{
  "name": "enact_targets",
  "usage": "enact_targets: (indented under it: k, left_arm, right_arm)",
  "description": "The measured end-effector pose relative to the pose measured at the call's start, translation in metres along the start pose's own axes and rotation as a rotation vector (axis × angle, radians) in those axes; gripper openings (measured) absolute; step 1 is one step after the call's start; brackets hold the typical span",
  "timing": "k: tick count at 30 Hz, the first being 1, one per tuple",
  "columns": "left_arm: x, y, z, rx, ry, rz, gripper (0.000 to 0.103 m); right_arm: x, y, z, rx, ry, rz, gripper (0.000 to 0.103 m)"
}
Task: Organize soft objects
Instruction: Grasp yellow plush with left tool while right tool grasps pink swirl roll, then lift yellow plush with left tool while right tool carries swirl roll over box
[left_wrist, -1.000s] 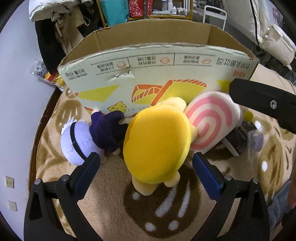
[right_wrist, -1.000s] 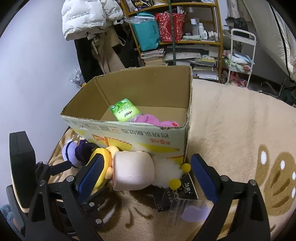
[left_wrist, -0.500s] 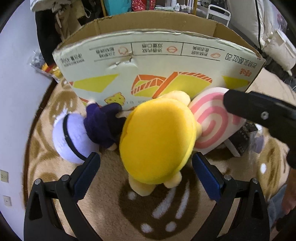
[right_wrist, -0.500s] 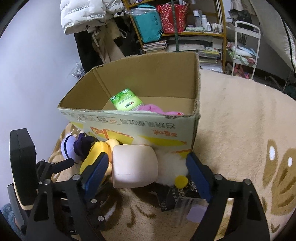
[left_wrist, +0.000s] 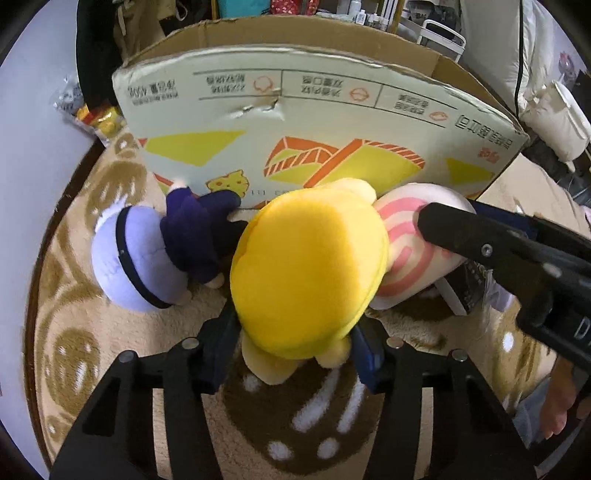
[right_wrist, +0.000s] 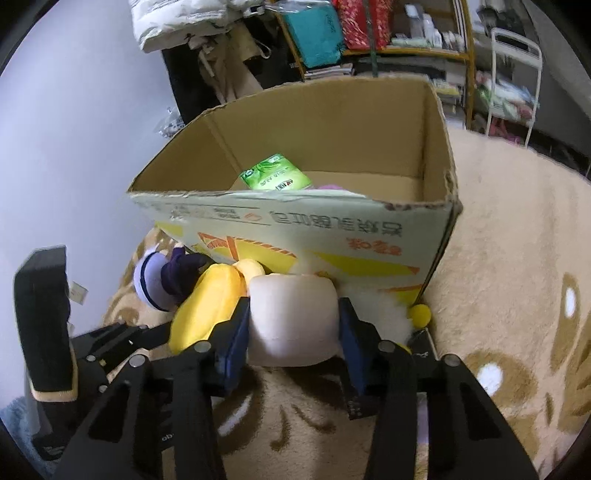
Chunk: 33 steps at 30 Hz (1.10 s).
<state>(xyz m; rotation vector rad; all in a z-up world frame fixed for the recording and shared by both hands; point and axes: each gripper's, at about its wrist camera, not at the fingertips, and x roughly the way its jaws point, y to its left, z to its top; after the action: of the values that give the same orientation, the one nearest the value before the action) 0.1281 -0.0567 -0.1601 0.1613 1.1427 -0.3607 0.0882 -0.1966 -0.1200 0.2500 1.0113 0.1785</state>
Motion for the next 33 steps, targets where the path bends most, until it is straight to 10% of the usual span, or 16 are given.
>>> enact_targets:
  k: [33]
  left_arm:
    - [-0.120, -0.005, -0.026, -0.028, -0.325, 0.121, 0.052]
  right_arm:
    - [-0.131, 0.011, 0.004, -0.046, -0.336, -0.159, 0.036]
